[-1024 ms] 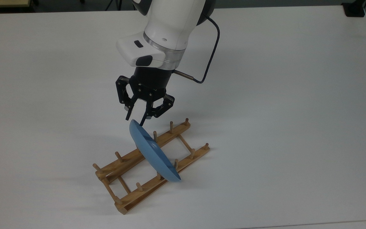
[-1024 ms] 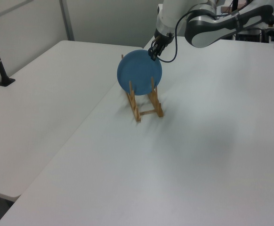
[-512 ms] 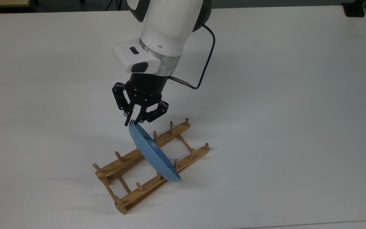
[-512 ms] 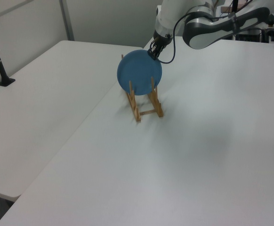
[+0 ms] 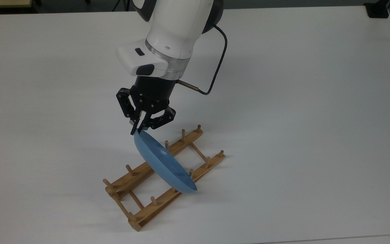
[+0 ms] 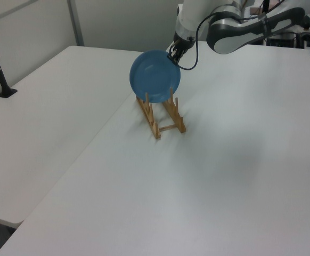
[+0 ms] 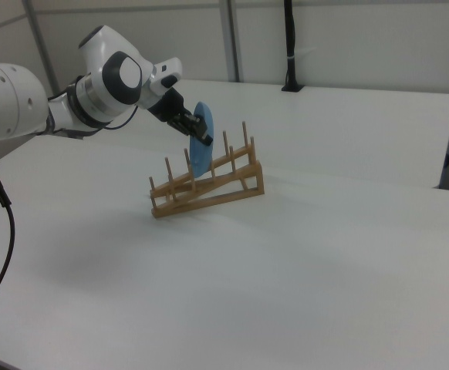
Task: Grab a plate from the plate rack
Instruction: 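Lift the blue plate up out of the rack slots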
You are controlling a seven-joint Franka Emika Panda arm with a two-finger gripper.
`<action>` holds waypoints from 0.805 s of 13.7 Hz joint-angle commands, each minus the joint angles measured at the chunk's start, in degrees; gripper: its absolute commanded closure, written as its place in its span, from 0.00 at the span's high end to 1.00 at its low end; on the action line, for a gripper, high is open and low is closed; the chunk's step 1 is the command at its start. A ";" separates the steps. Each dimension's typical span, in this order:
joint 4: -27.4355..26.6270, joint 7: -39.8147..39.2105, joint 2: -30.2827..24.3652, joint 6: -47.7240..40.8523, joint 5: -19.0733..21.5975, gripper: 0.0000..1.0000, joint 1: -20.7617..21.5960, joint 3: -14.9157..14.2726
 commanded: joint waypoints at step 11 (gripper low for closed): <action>-2.02 -17.84 -8.46 -10.09 25.31 0.00 -3.29 0.23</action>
